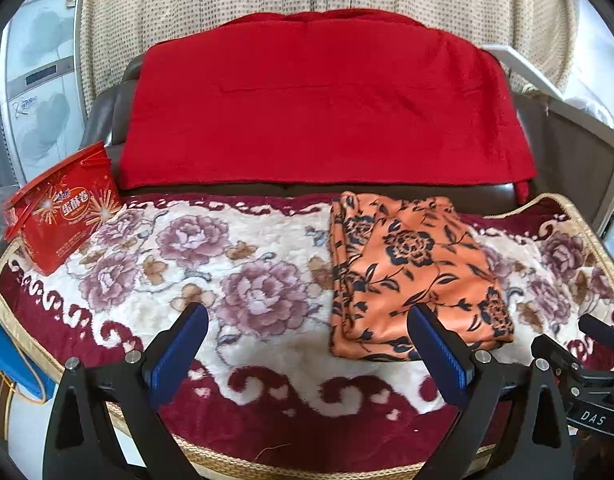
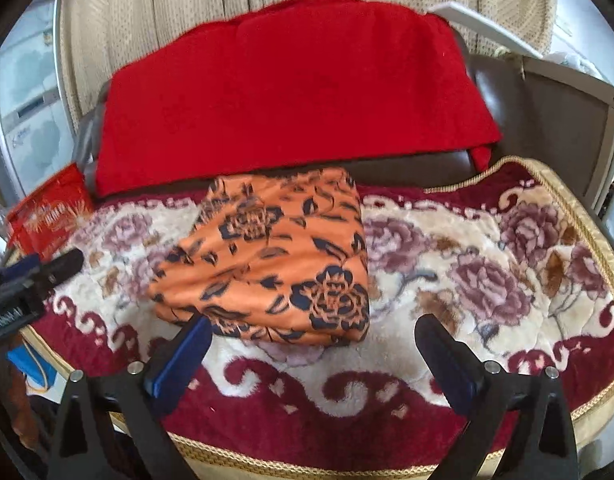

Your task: Fold small clothes

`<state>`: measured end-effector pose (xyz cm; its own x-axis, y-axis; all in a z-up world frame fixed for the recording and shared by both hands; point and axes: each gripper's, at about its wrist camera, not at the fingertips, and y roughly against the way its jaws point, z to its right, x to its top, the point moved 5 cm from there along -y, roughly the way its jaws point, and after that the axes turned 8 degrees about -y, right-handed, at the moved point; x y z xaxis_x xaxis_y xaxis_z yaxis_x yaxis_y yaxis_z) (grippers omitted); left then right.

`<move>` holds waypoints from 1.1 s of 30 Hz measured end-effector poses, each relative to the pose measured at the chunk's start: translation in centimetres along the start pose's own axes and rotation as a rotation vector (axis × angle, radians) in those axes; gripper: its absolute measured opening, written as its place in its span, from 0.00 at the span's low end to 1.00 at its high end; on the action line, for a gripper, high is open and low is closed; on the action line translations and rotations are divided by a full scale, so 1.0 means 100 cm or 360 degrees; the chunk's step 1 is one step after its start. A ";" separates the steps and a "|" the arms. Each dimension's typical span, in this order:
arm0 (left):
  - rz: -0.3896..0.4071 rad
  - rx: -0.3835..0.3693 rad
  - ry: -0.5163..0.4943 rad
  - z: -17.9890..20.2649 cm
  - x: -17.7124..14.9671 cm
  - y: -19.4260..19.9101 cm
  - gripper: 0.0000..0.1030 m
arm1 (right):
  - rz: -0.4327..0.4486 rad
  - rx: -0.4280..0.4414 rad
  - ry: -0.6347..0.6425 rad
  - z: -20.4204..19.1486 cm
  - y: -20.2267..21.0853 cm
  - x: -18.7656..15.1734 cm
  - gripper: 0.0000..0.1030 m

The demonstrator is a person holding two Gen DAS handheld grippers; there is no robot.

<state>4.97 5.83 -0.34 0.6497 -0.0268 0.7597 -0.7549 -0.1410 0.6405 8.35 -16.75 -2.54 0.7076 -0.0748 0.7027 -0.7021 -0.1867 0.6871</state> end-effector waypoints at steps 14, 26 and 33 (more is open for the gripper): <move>0.0074 -0.0028 -0.0044 0.012 0.009 0.011 0.98 | 0.0030 0.0013 0.0006 0.000 0.003 0.002 1.00; 0.0072 -0.0096 -0.0027 0.019 0.011 0.009 0.98 | 0.0034 -0.0013 0.0004 0.003 0.001 0.003 1.00; 0.0072 -0.0093 -0.0089 0.027 0.013 0.005 0.98 | 0.0030 -0.0013 0.0006 0.002 -0.002 0.004 1.00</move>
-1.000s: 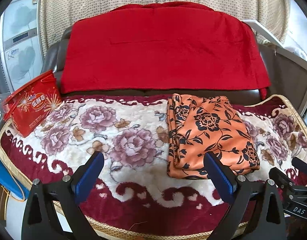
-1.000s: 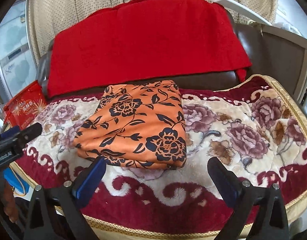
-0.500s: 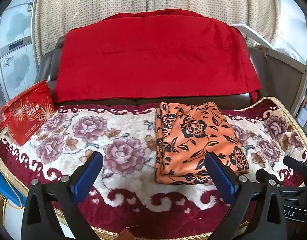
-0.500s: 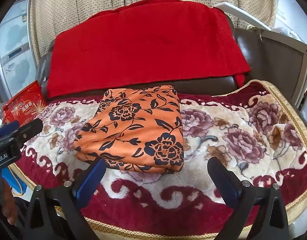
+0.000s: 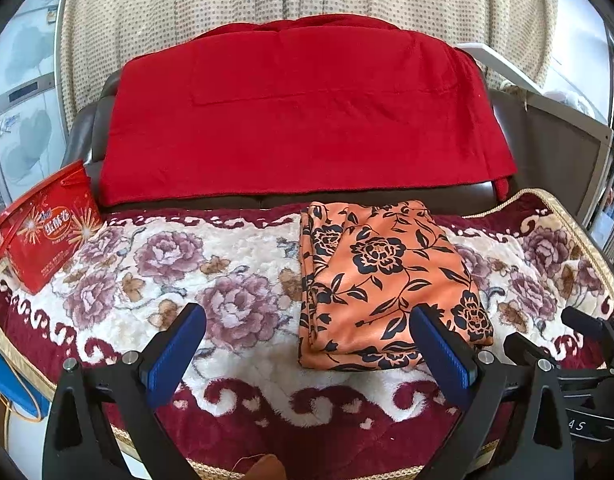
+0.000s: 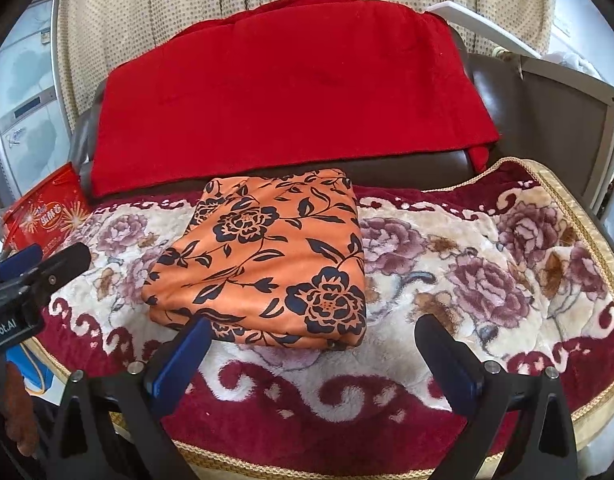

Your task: Fold small clothes

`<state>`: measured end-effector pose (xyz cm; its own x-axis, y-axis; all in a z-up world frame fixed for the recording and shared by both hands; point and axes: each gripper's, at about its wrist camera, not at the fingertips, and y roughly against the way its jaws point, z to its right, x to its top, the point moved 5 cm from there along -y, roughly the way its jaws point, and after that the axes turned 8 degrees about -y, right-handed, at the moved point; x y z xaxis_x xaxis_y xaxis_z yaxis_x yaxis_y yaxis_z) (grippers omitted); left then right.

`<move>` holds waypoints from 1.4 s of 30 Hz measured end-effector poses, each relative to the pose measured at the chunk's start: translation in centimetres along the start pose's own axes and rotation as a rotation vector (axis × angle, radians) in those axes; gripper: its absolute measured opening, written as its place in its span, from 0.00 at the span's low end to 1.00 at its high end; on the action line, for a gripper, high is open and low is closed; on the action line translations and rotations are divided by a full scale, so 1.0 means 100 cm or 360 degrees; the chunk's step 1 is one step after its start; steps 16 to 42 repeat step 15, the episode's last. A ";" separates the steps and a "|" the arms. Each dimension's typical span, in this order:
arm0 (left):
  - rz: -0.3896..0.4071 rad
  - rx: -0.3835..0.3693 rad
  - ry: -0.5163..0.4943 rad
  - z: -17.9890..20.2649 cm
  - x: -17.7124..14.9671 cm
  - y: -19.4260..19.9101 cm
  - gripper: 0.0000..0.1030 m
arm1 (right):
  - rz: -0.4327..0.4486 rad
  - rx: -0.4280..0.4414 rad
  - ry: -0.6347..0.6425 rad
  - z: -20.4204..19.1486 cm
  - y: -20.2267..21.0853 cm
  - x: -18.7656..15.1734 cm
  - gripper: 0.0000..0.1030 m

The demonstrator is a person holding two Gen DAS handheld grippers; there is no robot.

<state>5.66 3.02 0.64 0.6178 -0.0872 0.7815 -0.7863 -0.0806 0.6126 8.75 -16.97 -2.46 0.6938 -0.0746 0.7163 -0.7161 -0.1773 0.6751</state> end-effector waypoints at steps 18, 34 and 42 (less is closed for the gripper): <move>0.0047 0.0004 -0.0080 0.011 0.012 -0.013 0.98 | -0.0040 0.0001 -0.0018 0.002 -0.019 0.003 1.00; 0.0047 0.0004 -0.0080 0.011 0.012 -0.013 0.98 | -0.0040 0.0001 -0.0018 0.002 -0.019 0.003 1.00; 0.0047 0.0004 -0.0080 0.011 0.012 -0.013 0.98 | -0.0040 0.0001 -0.0018 0.002 -0.019 0.003 1.00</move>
